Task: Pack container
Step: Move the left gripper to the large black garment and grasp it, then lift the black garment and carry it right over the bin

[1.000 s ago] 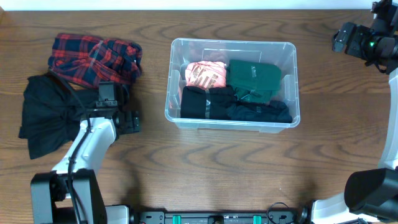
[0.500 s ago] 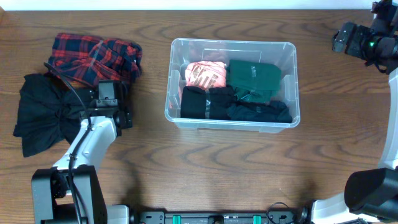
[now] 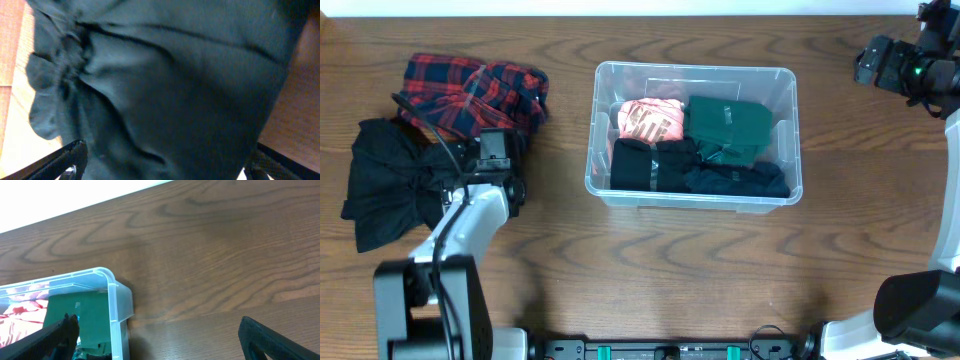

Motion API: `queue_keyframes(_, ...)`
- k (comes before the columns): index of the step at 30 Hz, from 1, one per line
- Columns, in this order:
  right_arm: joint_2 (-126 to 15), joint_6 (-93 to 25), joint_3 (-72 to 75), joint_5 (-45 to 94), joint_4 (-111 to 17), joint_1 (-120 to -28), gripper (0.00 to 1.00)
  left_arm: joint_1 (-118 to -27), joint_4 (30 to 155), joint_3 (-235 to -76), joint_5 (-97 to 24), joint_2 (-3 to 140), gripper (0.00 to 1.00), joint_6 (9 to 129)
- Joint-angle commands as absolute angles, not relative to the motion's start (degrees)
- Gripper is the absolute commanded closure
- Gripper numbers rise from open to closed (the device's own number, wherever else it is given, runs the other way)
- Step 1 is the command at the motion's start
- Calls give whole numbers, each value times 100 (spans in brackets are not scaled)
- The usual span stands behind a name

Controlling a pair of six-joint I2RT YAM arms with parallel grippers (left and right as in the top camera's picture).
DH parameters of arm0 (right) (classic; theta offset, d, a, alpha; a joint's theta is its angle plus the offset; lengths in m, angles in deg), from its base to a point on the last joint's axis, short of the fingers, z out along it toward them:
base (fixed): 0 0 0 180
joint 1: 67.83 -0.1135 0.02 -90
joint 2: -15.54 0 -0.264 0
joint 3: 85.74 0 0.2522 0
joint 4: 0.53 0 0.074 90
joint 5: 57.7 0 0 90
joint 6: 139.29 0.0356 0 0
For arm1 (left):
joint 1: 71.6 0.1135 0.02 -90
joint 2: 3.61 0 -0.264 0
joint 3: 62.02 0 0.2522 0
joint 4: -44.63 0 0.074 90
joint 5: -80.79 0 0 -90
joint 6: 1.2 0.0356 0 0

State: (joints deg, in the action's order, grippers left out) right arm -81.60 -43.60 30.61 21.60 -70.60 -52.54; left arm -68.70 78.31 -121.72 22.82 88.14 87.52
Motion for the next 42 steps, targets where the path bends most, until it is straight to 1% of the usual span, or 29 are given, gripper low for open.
queue_keyframes(1, -8224, -4292, 3131, 2158, -7067, -5236, 1, -6844, 7835, -12264, 2454, 9177, 2, 8920)
queue_keyframes(6, -8224, -4292, 3131, 2158, -7067, -5236, 1, -6844, 7726, -12264, 2555, 9415, 2, 8918)
queue_keyframes(7, -8224, -4292, 3131, 2158, -7065, -5238, 1, -6844, 7700, -12264, 2634, 9415, 3, 8888)
queue_keyframes(8, -8224, -4292, 3131, 2158, -7065, -5241, 1, -6844, 7661, -12264, 2719, 9410, 8, 8874)
queue_keyframes(10, -8224, -4292, 3131, 2158, -7065, -5241, 1, -6844, 7595, -12264, 2898, 9402, 25, 8872)
queue_keyframes(11, -8224, -4292, 3131, 2158, -7067, -5241, 1, -6844, 7580, -12264, 2997, 9402, 39, 8866)
queue_keyframes(12, -8224, -4292, 3131, 2158, -7067, -5241, 1, -6844, 7580, -12266, 3097, 9399, 51, 8824)
queue_keyframes(15, -8224, -4292, 3131, 2158, -7065, -5241, 1, -6844, 7613, -12270, 3265, 9375, 77, 8564)
queue_keyframes(16, -8224, -4292, 3131, 2158, -7065, -5241, 1, -6844, 7650, -12277, 3261, 9345, 81, 8450)
queue_keyframes(17, -8224, -4292, 3131, 2158, -7065, -5241, 1, -6846, 7744, -12312, 3259, 9284, 90, 8295)
queue_keyframes(18, -8224, -4292, 3131, 2158, -7067, -5241, 1, -6846, 7860, -12366, 3250, 9216, 94, 8182)
queue_keyframes(22, -8224, -4292, 3131, 2158, -7065, -5241, 1, -6846, 8607, -12865, 3115, 8792, 94, 7989)
queue_keyframes(26, -8224, -4292, 3131, 2158, -7065, -5241, 1, -6846, 9591, -13770, 2570, 8234, 94, 7989)
queue_keyframes(31, -8224, -4292, 3131, 2158, -7067, -5241, 1, -6844, 10845, -15206, 1620, 7668, 94, 7989)
queue_keyframes(35, -8224, -4292, 3131, 2158, -7065, -5241, 1, -6846, 11590, -16255, 857, 7472, 94, 7994)
queue_keyframes(38, -8224, -4292, 3131, 2158, -7065, -5241, 1, -6846, 11966, -16937, 142, 7450, 94, 7996)
queue_keyframes(42, -8224, -4292, 3131, 2158, -7067, -5241, 1, -6846, 12119, -17603, -1025, 7450, 94, 7991)
